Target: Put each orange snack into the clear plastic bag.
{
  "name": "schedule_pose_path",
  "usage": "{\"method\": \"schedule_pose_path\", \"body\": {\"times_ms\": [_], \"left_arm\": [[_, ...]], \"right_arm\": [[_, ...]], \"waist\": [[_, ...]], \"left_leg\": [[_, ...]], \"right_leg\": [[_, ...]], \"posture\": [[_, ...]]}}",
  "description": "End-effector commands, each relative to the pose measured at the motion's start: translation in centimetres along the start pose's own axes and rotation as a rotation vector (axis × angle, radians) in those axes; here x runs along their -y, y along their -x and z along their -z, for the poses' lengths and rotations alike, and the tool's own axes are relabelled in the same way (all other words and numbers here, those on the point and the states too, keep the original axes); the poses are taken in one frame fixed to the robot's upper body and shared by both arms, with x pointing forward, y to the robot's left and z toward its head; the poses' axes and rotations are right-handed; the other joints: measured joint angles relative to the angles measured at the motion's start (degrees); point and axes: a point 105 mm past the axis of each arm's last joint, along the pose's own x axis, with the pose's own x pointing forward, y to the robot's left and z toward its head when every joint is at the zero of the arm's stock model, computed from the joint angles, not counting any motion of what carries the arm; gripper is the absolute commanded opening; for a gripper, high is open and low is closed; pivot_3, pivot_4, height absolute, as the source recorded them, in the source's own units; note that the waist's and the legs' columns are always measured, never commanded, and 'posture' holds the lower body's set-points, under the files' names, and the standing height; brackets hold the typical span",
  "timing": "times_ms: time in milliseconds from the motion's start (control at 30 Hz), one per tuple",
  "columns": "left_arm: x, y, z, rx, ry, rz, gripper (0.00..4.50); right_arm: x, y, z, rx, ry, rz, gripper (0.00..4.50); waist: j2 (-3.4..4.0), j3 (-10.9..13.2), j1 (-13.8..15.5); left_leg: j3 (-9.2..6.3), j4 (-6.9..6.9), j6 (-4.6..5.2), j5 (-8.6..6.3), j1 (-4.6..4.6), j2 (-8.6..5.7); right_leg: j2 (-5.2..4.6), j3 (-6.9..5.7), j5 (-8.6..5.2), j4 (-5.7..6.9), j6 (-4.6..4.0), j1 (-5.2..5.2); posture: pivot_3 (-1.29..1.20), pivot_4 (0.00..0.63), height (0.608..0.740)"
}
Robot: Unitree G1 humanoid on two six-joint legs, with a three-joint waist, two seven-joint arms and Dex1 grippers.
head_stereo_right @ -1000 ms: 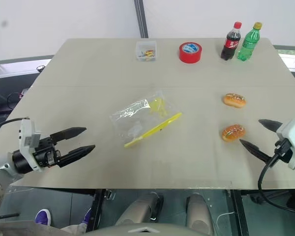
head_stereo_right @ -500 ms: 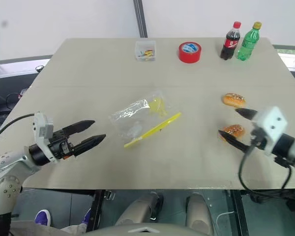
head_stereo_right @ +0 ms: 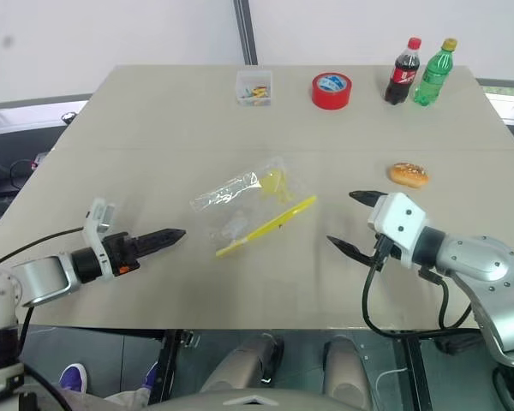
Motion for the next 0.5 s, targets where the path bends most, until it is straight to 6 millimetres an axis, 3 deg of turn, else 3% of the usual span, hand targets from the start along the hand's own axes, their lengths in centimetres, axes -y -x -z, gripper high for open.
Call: {"method": "schedule_pose_path", "body": {"times_ms": [33,300,500], "left_arm": [[0.2,-1.2,0.6,-0.064,0.048,0.023,4.44],[0.8,-6.5,-0.1,-0.142,0.102,0.096,4.44],[1.9,-9.7,0.9,-0.251,0.259,0.163,4.44]], "right_arm": [[-0.4,-0.1,-1.3,0.043,0.044,0.003,4.45],[-0.8,-0.1,-0.8,0.031,0.042,0.043,4.45],[-1.2,0.2,-0.7,0.018,0.031,0.059,4.45]], "waist": [[0.02,0.0,0.0],[0.08,-0.1,1.4],[0.06,-0.3,1.7]], "left_leg": [[0.0,0.0,0.0,0.0,0.0,0.0],[0.01,0.11,-0.02,0.0,0.07,-0.02],[-0.02,0.16,-0.06,0.0,0.08,-0.07]], "right_leg": [[0.0,0.0,0.0,0.0,0.0,0.0],[-0.01,0.0,0.0,0.2,0.0,0.02],[-0.02,-0.01,0.0,0.22,0.02,0.06]], "posture": [[0.0,0.15,0.71],[0.0,0.15,0.71],[0.0,0.15,0.71]]}}
